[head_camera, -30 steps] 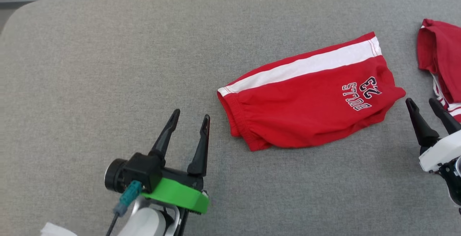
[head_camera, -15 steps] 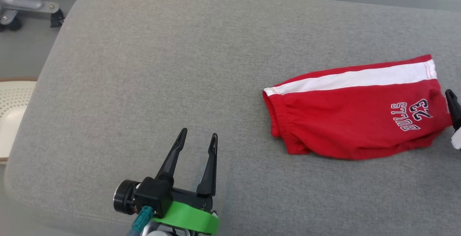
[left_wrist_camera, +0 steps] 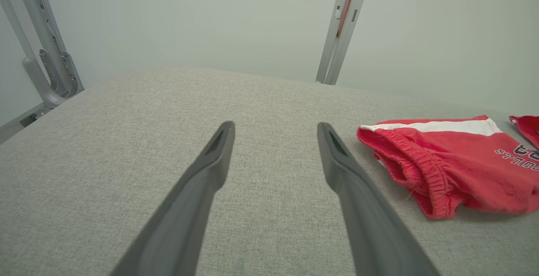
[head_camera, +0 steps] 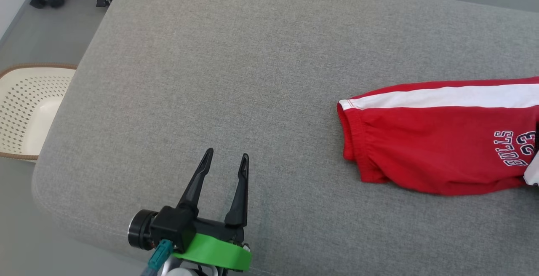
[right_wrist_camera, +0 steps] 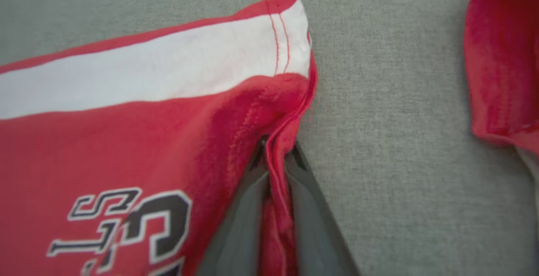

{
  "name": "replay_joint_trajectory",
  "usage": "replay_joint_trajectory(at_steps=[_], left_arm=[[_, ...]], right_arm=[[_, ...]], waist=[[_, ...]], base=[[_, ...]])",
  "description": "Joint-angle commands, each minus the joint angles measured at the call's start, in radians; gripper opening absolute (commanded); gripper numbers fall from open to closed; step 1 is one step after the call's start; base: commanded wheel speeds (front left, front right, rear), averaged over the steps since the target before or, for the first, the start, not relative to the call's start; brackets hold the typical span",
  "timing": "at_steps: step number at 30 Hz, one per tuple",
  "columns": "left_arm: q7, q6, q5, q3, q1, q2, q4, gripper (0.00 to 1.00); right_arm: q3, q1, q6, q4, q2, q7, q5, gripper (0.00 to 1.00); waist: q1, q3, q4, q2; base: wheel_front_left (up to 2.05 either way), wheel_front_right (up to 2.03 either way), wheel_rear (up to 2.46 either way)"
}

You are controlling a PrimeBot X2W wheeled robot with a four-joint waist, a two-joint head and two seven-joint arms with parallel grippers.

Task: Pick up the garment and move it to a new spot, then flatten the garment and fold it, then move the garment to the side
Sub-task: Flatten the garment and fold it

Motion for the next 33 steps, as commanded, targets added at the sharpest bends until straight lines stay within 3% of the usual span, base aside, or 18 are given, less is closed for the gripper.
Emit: replay_joint_trajectory(at_steps=[1, 9, 14, 22, 33], left_arm=[[-0.003, -0.002, 0.011, 0.005, 0.016, -0.001, -0.002, 1.00], [-0.003, -0.007, 0.019, 0.023, 0.033, -0.001, 0.008, 1.00], [-0.003, -0.011, 0.019, 0.024, 0.031, 0.000, 0.011, 1.00], [-0.003, -0.013, 0.012, 0.012, 0.036, 0.000, 0.030, 1.00], [-0.003, -0.005, -0.011, -0.011, 0.050, 0.000, 0.041, 1.00]], right_arm=[[0.016, 0.033, -0.001, 0.020, 0.013, 0.006, -0.011, 0.00], [0.007, 0.028, -0.001, -0.044, -0.068, -0.049, -0.060, 0.00], [-0.003, -0.015, -0.001, -0.118, -0.061, -0.039, -0.115, 0.00], [-0.030, -0.051, -0.001, -0.262, 0.057, 0.021, -0.232, 0.00], [-0.113, 0.052, -0.001, -0.463, 0.317, 0.151, -0.376, 0.00]], waist=[[0.0000, -0.017, -0.035, 0.0000], [0.0000, -0.066, -0.139, 0.0000], [0.0000, -0.092, -0.177, 0.0000], [0.0000, -0.133, -0.173, 0.0000], [0.0000, -0.170, -0.095, 0.0000]], base=[[0.00, 0.00, 0.00], [0.00, 0.00, 0.00], [0.00, 0.00, 0.00], [0.00, 0.00, 0.00], [0.00, 0.00, 0.00]])
